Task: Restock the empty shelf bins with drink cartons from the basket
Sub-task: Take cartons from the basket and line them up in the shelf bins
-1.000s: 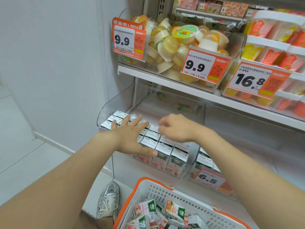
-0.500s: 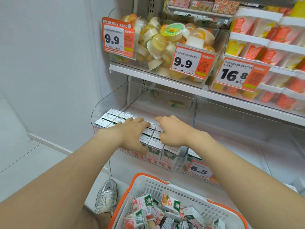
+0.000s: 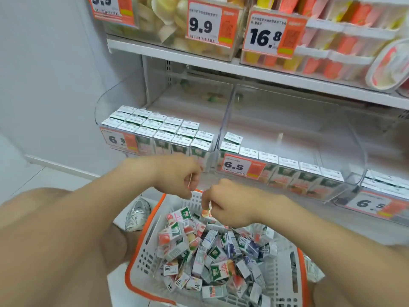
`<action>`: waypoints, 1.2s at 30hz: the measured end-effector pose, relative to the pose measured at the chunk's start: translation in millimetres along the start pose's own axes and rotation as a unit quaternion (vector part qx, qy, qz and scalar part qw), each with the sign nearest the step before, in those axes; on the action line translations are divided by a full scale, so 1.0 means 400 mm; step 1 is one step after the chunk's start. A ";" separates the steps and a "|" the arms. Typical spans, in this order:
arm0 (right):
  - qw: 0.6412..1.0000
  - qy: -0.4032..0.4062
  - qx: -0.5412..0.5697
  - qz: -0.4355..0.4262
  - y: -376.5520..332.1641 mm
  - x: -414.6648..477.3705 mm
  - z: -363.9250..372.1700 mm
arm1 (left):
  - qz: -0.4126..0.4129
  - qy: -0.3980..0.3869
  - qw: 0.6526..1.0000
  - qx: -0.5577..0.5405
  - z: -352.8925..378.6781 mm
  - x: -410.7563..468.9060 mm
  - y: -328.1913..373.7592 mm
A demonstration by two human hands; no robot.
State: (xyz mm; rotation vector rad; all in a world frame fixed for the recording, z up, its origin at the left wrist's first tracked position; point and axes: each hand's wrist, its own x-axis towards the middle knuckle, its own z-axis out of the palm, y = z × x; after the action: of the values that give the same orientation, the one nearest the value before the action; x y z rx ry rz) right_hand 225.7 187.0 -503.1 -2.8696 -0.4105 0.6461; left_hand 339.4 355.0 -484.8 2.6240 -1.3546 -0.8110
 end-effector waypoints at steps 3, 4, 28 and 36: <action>0.997 -0.058 -0.047 0.022 0.017 0.003 0.080 | -0.029 -0.101 0.993 0.053 0.120 0.079 0.006; 0.995 -0.074 -0.060 0.026 0.020 0.006 0.101 | -0.044 -0.122 0.989 0.069 0.163 0.109 -0.005; 0.959 -0.211 -0.187 0.026 0.086 0.182 0.249 | -0.135 -0.038 0.986 0.085 0.644 0.262 -0.141; 0.959 -0.212 -0.186 0.021 0.066 0.149 0.268 | -0.130 0.056 0.987 0.082 0.646 0.255 -0.118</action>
State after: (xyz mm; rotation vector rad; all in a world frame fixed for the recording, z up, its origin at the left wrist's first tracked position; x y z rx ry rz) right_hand 236.1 191.3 -628.0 -3.0766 -0.5865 1.3325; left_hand 295.8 347.2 -762.8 2.9685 -1.1109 -0.5872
